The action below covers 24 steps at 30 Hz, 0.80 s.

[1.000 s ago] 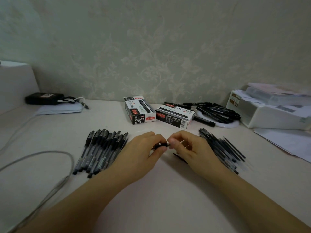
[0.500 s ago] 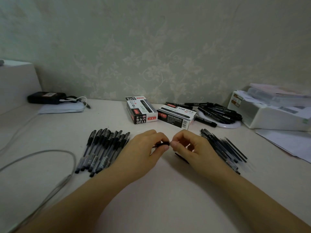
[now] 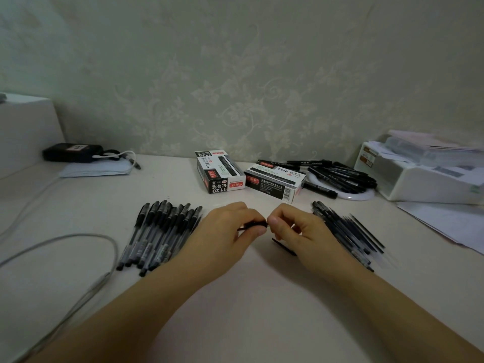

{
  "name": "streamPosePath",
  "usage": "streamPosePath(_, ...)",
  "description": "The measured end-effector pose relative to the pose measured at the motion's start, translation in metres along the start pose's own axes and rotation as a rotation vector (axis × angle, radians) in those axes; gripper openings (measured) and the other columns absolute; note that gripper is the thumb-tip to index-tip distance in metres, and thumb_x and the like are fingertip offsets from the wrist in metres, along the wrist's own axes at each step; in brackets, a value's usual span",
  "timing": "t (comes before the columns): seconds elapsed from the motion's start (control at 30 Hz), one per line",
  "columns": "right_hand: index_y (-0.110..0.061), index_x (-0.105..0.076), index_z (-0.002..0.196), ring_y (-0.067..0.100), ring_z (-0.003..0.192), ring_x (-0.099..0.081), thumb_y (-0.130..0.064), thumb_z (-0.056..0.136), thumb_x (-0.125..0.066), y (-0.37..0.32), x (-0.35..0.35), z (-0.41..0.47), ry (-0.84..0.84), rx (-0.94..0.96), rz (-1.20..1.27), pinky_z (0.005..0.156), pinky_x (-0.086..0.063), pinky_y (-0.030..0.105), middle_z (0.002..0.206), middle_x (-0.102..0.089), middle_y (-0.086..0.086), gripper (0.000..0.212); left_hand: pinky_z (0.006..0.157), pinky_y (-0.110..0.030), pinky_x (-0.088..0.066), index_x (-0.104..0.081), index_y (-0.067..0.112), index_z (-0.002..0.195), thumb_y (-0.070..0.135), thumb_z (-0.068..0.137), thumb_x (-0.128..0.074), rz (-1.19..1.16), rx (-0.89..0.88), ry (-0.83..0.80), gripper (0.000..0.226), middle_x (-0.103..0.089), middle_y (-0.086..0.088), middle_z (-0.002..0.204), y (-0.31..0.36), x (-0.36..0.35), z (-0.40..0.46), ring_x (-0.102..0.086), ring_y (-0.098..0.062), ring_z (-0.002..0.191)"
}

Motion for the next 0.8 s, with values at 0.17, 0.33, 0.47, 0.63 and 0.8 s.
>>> streamPosePath(0.17,-0.022,-0.062,0.084,0.002,0.061,-0.050,-0.055,0.091,-0.049,0.003,-0.001,0.001,0.000,-0.036,0.060,0.056,-0.041,0.014,0.073,-0.059,0.004,0.035,0.065,-0.006,-0.032,-0.071,0.028,0.102,0.032,0.091,-0.062,0.037,-0.031,0.034,0.014,-0.053,0.017,0.080,0.002,0.003,0.001,-0.048,0.006,0.072)
streamPosePath(0.33,-0.033,-0.065,0.083,0.001,0.069,-0.058,-0.061,0.091,-0.044,0.004,-0.001,0.002,0.078,-0.046,-0.006,0.061,-0.046,0.014,0.076,-0.066,-0.009,0.036,0.068,-0.011,-0.037,-0.071,0.026,0.101,0.030,0.090,-0.064,0.041,-0.014,0.077,0.014,-0.056,0.015,0.083,0.001,0.004,0.000,-0.049,0.006,0.074)
streamPosePath(0.47,-0.034,-0.064,0.092,0.003,0.079,-0.053,-0.063,0.089,-0.047,0.009,0.006,0.002,0.122,-0.064,-0.402,0.070,-0.044,0.020,0.088,-0.059,-0.015,0.034,0.071,-0.021,-0.046,-0.069,0.025,0.102,0.031,0.092,-0.060,0.061,0.060,0.092,0.014,-0.057,0.014,0.086,-0.005,0.003,-0.001,-0.052,-0.001,0.077)
streamPosePath(0.63,-0.031,-0.062,0.096,0.004,0.087,-0.046,-0.055,0.088,-0.061,0.012,0.003,-0.002,-0.014,-0.101,-0.604,0.078,-0.043,0.024,0.095,-0.050,-0.014,0.025,0.073,-0.025,-0.046,-0.068,0.027,0.102,0.032,0.093,-0.057,0.078,0.117,0.093,0.015,-0.058,0.012,0.086,-0.009,0.002,-0.001,-0.051,-0.003,0.079)
streamPosePath(0.8,-0.024,-0.062,0.094,0.010,0.088,-0.050,-0.033,0.096,-0.060,0.009,0.003,-0.002,-0.032,-0.095,-0.587,0.082,-0.047,0.031,0.095,-0.052,-0.011,0.009,0.073,-0.018,-0.043,-0.068,0.028,0.102,0.033,0.094,-0.056,0.077,0.127,0.072,0.016,-0.059,0.014,0.086,-0.010,0.000,-0.001,-0.052,-0.001,0.082)
Point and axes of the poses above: each hand's wrist, its own z-axis towards the middle knuckle, its own x-axis out of the back of the hand, y = z × x, the point moved 3 cm from there along z, towards the middle knuckle
